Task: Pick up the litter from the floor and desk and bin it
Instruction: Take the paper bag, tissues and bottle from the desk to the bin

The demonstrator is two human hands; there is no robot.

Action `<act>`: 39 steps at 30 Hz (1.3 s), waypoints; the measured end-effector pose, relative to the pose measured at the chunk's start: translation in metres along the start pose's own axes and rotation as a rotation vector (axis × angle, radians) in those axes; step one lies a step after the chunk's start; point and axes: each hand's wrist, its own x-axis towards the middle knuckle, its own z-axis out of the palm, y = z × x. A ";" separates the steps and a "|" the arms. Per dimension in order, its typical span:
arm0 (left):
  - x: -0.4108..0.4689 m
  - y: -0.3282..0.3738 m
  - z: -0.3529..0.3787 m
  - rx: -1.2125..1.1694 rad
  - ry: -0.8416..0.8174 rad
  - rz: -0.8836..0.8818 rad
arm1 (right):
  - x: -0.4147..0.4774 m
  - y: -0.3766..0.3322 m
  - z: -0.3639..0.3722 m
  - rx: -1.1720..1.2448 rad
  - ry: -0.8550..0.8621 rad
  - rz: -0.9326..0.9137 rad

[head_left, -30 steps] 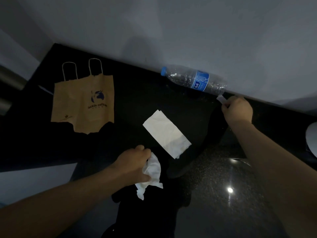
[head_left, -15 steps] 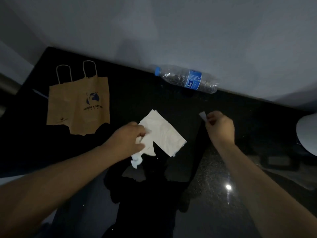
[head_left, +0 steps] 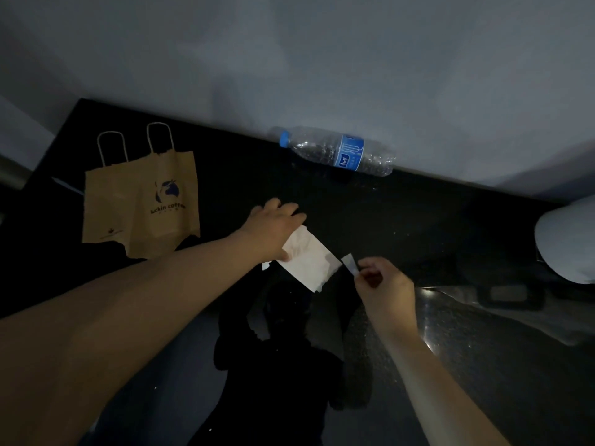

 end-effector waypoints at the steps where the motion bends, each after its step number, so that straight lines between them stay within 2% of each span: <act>1: 0.001 0.000 0.001 -0.005 -0.013 -0.001 | -0.002 -0.002 0.000 0.008 0.004 0.000; 6: -0.006 0.000 0.009 -0.151 0.001 -0.116 | -0.013 -0.007 0.002 0.015 -0.002 0.025; 10: -0.023 -0.008 0.027 -0.416 -0.001 -0.187 | -0.015 -0.018 0.003 0.007 -0.006 0.037; 14: -0.056 -0.031 0.033 -0.647 0.116 -0.265 | -0.017 -0.036 0.006 -0.011 -0.040 0.021; 18: -0.097 -0.062 0.024 -0.770 0.262 -0.346 | -0.021 -0.061 0.021 -0.021 -0.083 -0.030; 24: -0.156 -0.113 0.016 -0.885 0.449 -0.464 | -0.020 -0.115 0.057 -0.053 -0.220 -0.103; 31: -0.193 -0.176 0.037 -0.941 0.469 -0.670 | -0.012 -0.188 0.108 -0.150 -0.349 -0.256; 39: -0.204 -0.225 0.055 -0.940 0.498 -0.846 | 0.010 -0.249 0.165 -0.250 -0.362 -0.473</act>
